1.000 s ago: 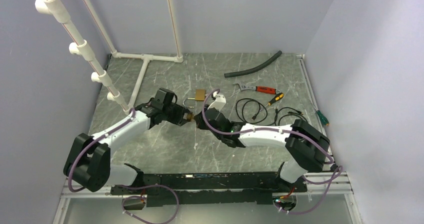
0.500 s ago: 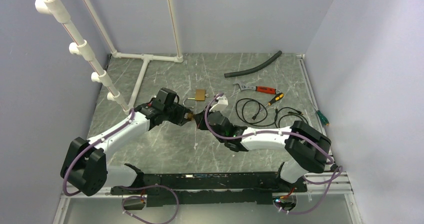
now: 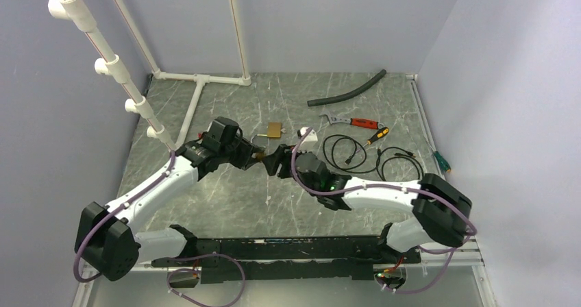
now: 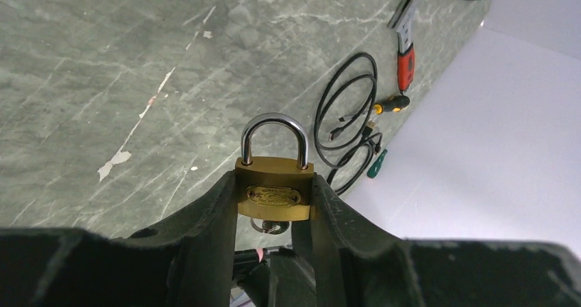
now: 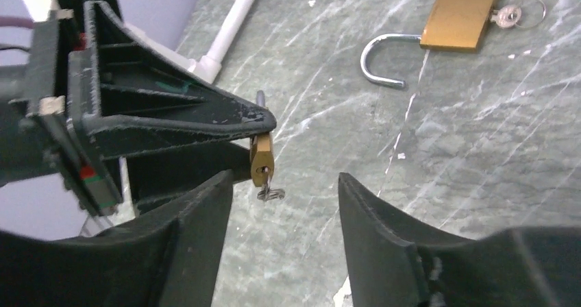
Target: Unlock with the key
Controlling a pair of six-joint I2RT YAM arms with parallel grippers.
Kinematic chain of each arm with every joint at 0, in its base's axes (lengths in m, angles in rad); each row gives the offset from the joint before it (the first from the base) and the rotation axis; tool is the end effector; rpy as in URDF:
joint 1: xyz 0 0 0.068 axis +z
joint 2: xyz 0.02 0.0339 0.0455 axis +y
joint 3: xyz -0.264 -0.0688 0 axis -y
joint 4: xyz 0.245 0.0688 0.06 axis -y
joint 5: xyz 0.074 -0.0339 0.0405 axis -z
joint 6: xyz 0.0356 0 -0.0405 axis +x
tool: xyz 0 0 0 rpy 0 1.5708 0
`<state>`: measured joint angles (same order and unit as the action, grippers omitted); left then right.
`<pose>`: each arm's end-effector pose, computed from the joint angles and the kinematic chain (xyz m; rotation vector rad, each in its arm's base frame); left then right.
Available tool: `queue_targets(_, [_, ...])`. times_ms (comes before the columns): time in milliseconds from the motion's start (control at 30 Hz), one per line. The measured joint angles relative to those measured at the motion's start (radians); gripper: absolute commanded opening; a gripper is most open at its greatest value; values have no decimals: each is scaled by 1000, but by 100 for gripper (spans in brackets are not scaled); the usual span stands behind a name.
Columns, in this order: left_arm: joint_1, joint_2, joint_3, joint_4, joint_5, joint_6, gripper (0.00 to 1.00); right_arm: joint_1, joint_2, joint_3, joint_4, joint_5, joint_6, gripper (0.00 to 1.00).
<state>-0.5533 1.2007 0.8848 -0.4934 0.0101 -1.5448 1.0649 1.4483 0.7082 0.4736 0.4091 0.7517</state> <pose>0.2139 -0.1325 0.2612 -1.2425 2.3086 -0.9164 0.1636 0.2661 0.2265 0.0010 1.9115 0.8958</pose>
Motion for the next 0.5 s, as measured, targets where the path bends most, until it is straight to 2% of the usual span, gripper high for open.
queue_targets(167, [-4,-9,32,-31,-7,53,0,0,-127,-51,-1,-61,-72,64])
queue_targets(400, [-4,-9,35,-62,-18,117,0,-6,-227,-130,-2,-179,-164,55])
queue_targets(500, [-4,-13,35,-41,-14,147,0,-27,-233,-143,-1,-258,-174,47])
